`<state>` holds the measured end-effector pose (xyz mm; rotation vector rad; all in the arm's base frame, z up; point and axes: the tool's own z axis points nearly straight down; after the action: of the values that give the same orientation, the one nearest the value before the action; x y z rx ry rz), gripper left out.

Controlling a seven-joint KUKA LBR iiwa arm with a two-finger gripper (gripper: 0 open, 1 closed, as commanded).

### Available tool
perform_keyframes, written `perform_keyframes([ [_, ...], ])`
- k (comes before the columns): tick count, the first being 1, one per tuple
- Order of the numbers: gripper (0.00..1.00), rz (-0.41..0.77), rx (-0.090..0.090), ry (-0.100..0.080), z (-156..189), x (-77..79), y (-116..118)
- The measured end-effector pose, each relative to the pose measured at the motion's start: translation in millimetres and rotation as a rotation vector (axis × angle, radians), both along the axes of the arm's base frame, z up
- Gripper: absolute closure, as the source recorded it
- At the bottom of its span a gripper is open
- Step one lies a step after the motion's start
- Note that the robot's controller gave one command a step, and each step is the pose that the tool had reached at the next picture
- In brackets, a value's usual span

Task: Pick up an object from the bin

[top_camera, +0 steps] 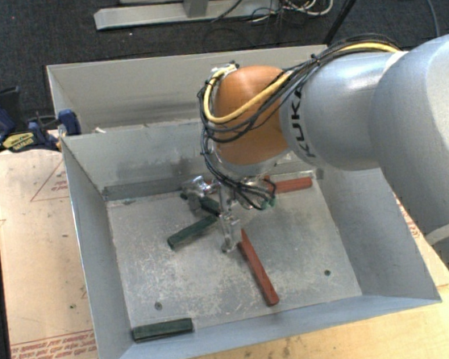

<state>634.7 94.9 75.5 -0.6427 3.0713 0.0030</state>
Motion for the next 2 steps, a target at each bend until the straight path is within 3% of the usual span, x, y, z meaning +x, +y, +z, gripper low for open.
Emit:
perform_keyframes([
  [1,1.0,0.0,0.0,0.0,-0.1,-0.1,0.0],
  [2,1.0,0.0,0.0,0.0,-0.1,-0.1,0.0],
])
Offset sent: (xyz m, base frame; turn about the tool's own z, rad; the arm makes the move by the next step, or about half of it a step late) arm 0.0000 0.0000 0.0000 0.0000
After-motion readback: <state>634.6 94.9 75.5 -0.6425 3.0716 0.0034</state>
